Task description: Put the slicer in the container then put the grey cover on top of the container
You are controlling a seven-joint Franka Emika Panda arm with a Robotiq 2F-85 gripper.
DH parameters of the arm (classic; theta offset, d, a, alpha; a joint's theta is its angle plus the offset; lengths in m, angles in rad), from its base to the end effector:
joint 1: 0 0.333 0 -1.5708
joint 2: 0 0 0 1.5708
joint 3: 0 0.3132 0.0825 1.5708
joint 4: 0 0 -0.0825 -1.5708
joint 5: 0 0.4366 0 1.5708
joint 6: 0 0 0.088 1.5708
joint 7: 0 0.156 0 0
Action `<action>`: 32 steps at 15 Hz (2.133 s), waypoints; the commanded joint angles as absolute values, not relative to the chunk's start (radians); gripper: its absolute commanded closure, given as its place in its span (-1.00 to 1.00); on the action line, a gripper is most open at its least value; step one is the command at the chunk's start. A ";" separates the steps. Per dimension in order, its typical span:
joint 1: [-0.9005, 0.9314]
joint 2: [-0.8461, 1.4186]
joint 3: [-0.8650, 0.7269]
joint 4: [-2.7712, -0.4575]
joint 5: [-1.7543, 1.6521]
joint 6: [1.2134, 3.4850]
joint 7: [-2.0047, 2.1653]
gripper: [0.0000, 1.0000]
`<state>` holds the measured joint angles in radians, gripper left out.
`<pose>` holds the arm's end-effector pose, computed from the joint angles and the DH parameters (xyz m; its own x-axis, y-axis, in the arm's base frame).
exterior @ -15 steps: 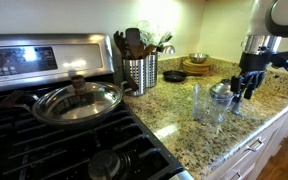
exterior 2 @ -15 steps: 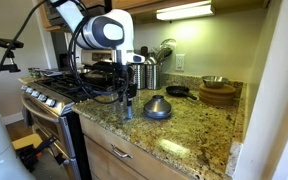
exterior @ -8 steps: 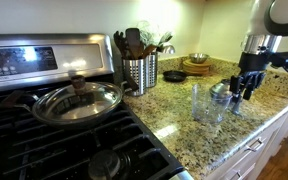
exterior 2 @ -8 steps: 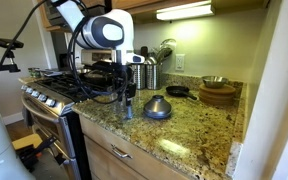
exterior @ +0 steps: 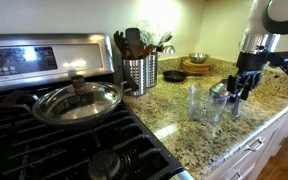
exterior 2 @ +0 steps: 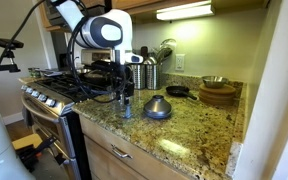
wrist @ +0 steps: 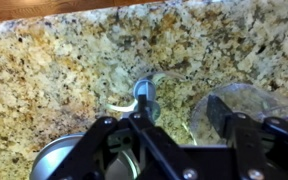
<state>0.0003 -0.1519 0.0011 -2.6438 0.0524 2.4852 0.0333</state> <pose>0.4509 0.0019 0.2008 0.9973 -0.0733 -0.0084 -0.0736 -0.9968 -0.0313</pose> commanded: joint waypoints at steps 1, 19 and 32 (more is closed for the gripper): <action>-0.005 -0.174 -0.001 -2.654 0.041 2.484 0.041 -0.40; -0.058 -0.128 -0.029 -2.636 0.008 2.522 0.058 0.28; -0.055 -0.123 -0.031 -2.642 0.023 2.527 0.046 0.49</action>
